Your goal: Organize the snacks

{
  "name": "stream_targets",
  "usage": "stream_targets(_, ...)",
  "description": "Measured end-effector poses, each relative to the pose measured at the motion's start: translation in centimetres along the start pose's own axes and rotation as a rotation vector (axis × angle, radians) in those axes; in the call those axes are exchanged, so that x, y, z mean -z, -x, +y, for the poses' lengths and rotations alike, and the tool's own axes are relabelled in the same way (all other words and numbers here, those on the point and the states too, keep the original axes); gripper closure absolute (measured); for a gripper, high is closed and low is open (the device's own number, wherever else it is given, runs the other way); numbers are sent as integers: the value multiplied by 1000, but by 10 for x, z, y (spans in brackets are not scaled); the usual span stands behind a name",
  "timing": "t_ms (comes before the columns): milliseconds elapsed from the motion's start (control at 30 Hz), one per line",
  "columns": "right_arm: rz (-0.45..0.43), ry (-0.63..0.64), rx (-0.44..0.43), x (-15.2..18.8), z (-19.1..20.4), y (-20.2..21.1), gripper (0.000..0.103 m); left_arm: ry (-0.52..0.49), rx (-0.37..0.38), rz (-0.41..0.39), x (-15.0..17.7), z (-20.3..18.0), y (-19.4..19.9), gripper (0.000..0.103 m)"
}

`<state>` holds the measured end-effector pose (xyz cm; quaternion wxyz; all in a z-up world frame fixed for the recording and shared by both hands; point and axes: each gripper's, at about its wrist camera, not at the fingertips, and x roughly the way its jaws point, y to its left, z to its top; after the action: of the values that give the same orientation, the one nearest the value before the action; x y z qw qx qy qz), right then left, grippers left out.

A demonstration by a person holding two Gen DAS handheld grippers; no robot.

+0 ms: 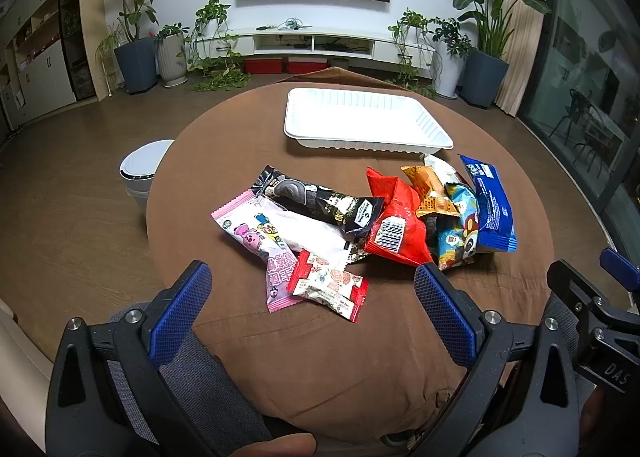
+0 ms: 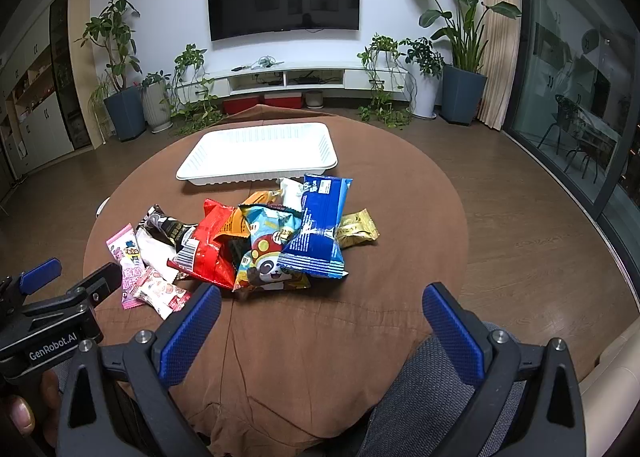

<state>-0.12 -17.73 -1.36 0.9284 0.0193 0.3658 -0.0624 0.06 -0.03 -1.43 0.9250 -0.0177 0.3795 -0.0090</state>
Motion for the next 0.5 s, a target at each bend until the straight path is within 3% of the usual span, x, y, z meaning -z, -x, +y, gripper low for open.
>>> stream_targets(500, 3, 1, 1, 0, 0, 0, 0, 0, 0, 3, 0, 0, 0, 0)
